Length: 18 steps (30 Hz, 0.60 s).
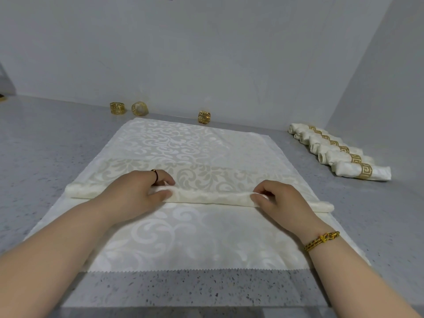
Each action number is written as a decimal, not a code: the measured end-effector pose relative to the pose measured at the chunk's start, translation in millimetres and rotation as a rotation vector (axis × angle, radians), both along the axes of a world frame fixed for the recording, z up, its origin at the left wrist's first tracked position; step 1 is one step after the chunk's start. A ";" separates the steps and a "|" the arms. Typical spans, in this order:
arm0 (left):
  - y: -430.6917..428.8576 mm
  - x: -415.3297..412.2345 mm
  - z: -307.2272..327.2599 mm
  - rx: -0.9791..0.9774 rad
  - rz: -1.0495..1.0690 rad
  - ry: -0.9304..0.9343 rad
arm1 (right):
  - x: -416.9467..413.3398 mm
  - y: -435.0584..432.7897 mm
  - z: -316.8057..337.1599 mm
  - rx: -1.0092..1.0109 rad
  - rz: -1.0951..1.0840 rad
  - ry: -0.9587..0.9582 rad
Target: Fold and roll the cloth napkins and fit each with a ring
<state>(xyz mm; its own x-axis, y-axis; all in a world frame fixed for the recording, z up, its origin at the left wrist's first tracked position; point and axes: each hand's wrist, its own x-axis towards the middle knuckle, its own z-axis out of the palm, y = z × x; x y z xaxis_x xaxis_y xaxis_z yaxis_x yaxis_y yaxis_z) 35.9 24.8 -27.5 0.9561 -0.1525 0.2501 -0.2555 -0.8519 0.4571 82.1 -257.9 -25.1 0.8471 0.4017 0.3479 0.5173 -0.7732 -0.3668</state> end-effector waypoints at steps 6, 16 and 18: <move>-8.0 2.0 -1.9 0.047 0.064 -0.142 | 1.5 4.8 -2.9 -0.044 -0.007 -0.027; 2.3 1.8 -0.5 0.089 -0.024 -0.042 | -1.1 -4.0 2.6 -0.056 0.036 0.034; 1.1 1.8 0.1 0.040 -0.012 -0.058 | -0.3 -2.6 1.8 -0.032 0.019 0.011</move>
